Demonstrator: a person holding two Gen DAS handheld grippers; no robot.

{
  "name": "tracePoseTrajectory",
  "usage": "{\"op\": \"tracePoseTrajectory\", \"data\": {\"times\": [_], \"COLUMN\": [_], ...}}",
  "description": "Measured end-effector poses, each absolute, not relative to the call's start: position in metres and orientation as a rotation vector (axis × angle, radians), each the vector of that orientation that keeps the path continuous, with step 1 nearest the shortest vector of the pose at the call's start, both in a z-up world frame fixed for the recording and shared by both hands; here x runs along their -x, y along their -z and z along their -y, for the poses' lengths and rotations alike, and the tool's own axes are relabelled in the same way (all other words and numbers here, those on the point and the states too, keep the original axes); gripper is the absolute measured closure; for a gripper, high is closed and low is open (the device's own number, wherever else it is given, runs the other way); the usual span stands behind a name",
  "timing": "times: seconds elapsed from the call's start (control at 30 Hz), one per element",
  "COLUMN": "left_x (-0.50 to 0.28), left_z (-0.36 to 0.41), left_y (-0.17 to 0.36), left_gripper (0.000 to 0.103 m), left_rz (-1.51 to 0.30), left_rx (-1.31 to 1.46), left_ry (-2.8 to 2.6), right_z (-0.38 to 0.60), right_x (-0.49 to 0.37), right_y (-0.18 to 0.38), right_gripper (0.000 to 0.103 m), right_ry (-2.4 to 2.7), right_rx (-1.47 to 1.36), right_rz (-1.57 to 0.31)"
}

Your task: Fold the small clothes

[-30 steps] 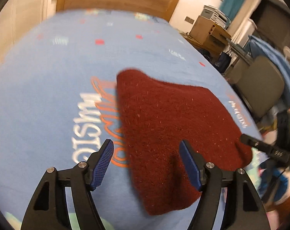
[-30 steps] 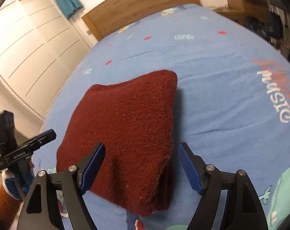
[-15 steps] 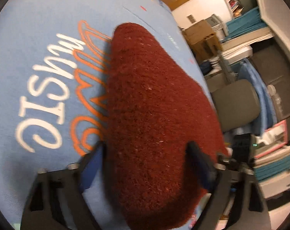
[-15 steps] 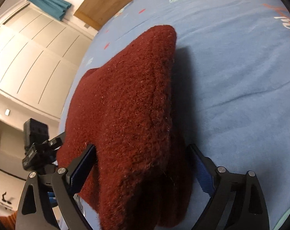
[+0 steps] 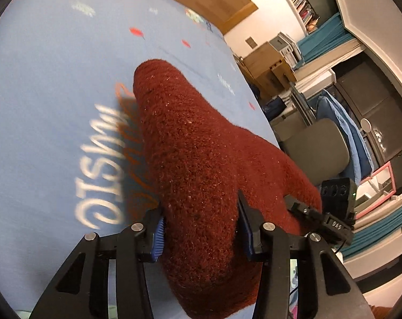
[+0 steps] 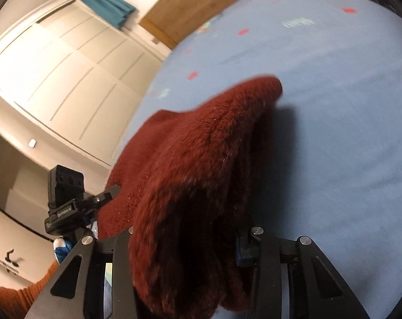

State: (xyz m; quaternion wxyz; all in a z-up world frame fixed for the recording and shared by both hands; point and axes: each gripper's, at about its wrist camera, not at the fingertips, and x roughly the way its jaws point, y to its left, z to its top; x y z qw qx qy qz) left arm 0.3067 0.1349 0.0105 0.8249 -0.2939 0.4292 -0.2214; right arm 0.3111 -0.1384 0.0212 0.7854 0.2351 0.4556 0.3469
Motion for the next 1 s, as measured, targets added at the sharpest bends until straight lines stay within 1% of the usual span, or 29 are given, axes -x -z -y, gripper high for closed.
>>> {"op": "tracePoseTrajectory", "data": {"times": [0.13, 0.23, 0.27, 0.3, 0.37, 0.57, 0.63, 0.77, 0.8, 0.87, 0.9, 1.0], "left_x": [-0.297, -0.292, -0.289, -0.288, -0.277, -0.238, -0.232, -0.231, -0.232, -0.235, -0.236, -0.236], "left_z": [-0.161, -0.175, -0.177, -0.181, -0.186, -0.166, -0.154, -0.132, -0.13, -0.13, -0.13, -0.129], "left_y": [-0.011, 0.014, 0.021, 0.02, 0.014, -0.01, -0.005, 0.022, 0.024, 0.025, 0.025, 0.022], "left_gripper": [0.062, 0.059, 0.055, 0.053, 0.052, 0.053, 0.053, 0.052, 0.052, 0.043, 0.043, 0.043], "left_rz": [-0.911, -0.998, -1.014, -1.011, -0.987, -0.954, -0.969, -1.036, -1.037, -1.04, -1.043, -1.042], "left_rx": [0.619, 0.566, 0.554, 0.556, 0.568, 0.415, 0.368, 0.295, 0.296, 0.297, 0.3, 0.301], "left_ry": [0.412, 0.288, 0.269, 0.267, 0.268, 0.266, 0.252, 0.216, 0.212, 0.186, 0.183, 0.175], "right_z": [0.099, 0.076, 0.07, 0.067, 0.073, 0.107, 0.117, 0.109, 0.109, 0.11, 0.109, 0.12], "right_x": [-0.317, -0.318, -0.317, -0.314, -0.307, -0.291, -0.287, -0.293, -0.293, -0.294, -0.296, -0.295], "right_y": [-0.027, -0.004, 0.004, 0.01, 0.015, 0.002, 0.004, 0.013, 0.015, 0.019, 0.02, 0.023], "right_gripper": [0.063, 0.061, 0.059, 0.053, 0.045, 0.044, 0.043, 0.041, 0.039, 0.035, 0.034, 0.033], "right_ry": [-0.797, -0.773, -0.754, -0.741, -0.716, -0.659, -0.624, -0.566, -0.554, -0.536, -0.53, -0.521], "right_rx": [-0.479, -0.445, -0.421, -0.407, -0.421, -0.393, -0.394, -0.337, -0.343, -0.364, -0.371, -0.425], "right_rz": [-0.979, -1.057, -1.083, -1.099, -1.106, -1.081, -1.085, -1.133, -1.136, -1.136, -1.14, -1.145]}}
